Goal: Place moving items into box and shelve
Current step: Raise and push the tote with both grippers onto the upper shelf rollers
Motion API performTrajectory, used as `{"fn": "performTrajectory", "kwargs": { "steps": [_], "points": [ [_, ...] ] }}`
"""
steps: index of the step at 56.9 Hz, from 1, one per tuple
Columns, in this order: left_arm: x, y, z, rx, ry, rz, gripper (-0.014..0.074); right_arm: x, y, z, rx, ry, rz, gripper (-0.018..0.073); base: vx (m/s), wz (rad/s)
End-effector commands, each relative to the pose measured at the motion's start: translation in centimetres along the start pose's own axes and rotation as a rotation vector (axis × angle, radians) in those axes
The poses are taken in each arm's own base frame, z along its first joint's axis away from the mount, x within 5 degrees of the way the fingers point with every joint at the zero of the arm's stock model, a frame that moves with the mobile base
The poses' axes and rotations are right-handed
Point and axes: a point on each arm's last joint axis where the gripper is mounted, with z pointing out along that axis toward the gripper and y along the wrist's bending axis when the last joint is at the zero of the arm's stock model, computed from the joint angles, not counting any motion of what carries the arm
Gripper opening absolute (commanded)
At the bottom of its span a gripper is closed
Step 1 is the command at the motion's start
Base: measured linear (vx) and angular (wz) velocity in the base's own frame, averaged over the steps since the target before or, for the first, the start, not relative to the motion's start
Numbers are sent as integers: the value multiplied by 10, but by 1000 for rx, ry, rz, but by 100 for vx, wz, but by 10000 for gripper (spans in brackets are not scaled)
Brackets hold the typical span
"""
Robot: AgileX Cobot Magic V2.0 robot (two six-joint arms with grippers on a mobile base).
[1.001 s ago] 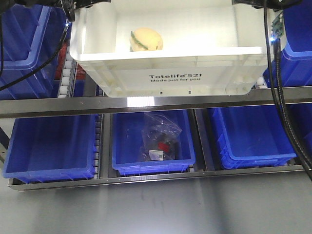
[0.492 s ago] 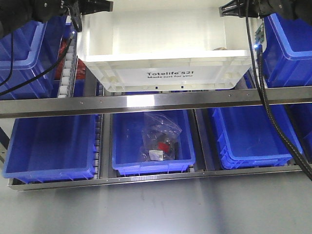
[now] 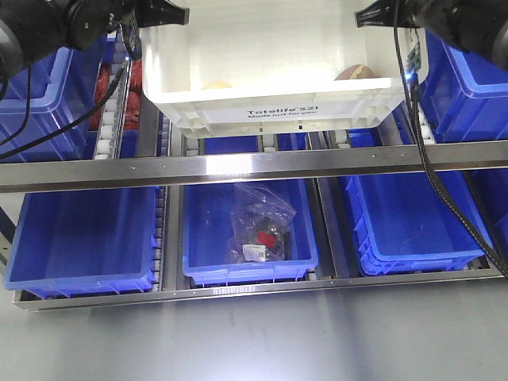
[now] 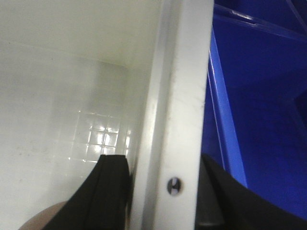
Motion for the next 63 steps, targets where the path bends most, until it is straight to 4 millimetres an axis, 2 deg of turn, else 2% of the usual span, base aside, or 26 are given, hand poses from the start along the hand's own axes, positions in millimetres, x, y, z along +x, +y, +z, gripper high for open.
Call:
{"fn": "performTrajectory", "kwargs": {
  "steps": [1, 13, 50, 63],
  "points": [
    [-58, -1, -37, 18, -273, 52, -1, -43, -14, -28, -11, -200, -57, -1, 0, 0],
    [-52, -1, -32, 2, -233, 104, -1, -41, -10, -24, -39, -204, -23, -1, 0, 0],
    [-48, 1, -31, -8, -189, 103, -1, -42, -4, -24, -90, -223, 18, -1, 0, 0],
    [-49, 0, -31, -5, -201, 104, -1, -36, 4, -14, -122, -223, 9, -1, 0, 0]
  ]
}}
